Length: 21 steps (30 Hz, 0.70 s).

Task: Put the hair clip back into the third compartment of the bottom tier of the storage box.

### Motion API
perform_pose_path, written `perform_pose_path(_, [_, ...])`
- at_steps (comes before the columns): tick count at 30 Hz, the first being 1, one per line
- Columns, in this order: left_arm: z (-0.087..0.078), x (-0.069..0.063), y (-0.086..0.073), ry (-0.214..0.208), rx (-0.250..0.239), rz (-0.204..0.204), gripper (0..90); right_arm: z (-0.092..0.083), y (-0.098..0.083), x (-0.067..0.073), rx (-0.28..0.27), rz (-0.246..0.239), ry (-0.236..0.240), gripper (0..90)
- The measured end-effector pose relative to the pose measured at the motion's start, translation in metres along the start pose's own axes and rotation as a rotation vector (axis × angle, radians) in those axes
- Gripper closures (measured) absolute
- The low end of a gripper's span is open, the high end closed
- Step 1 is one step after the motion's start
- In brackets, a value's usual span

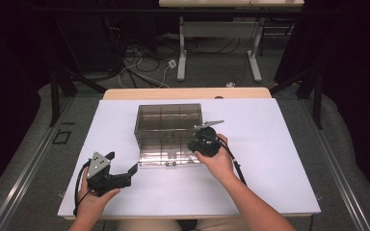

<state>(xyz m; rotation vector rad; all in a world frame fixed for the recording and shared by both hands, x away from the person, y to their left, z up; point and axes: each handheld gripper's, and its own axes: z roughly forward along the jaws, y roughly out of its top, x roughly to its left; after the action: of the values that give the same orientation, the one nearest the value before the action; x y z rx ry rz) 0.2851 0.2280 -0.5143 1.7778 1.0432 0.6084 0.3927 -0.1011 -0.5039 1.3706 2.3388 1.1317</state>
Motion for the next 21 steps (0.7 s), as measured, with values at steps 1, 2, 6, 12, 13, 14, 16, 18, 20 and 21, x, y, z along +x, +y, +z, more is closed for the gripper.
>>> perform_pose_path(1, [0.0000,0.0000,0.0000,0.000,0.000,0.000,4.7,0.0008,-0.0001,-0.0001,0.004,-0.001,-0.001,79.9])
perform_pose_path(2, [-0.0001,0.0000,0.0000,0.001,0.000,0.000,4.7,0.0016,-0.0003,0.0006,0.007,0.005,0.002,79.9])
perform_pose_path(6, [-0.0001,0.0000,0.0000,0.001,0.000,0.000,4.7,0.0039,-0.0008,0.0009,0.011,-0.005,-0.003,79.9])
perform_pose_path(12, [0.0003,0.0004,0.0001,0.001,-0.001,-0.001,4.7,0.0059,-0.0011,0.0019,0.017,-0.003,-0.003,79.8])
perform_pose_path(13, [0.0005,0.0007,0.0002,0.002,-0.002,0.001,4.7,0.0063,-0.0011,0.0019,0.018,-0.003,-0.002,79.8])
perform_pose_path(14, [0.0006,0.0006,0.0002,-0.001,-0.001,-0.002,4.7,0.0066,-0.0011,0.0019,0.018,-0.002,-0.002,79.8])
perform_pose_path(16, [0.0014,0.0009,0.0005,0.000,-0.002,0.000,4.7,0.0072,-0.0011,0.0018,0.020,-0.002,-0.004,79.7])
perform_pose_path(18, [0.0024,0.0012,0.0005,-0.002,0.001,0.000,4.8,0.0084,-0.0013,0.0008,0.012,-0.003,0.002,79.3])
perform_pose_path(20, [0.0035,0.0013,0.0006,-0.002,0.002,-0.004,4.8,0.0071,-0.0004,0.0003,0.046,-0.002,0.000,77.3])
perform_pose_path(21, [0.0037,0.0016,0.0007,0.000,0.003,-0.002,4.8,0.0088,-0.0011,0.0002,0.025,0.004,0.004,76.5])
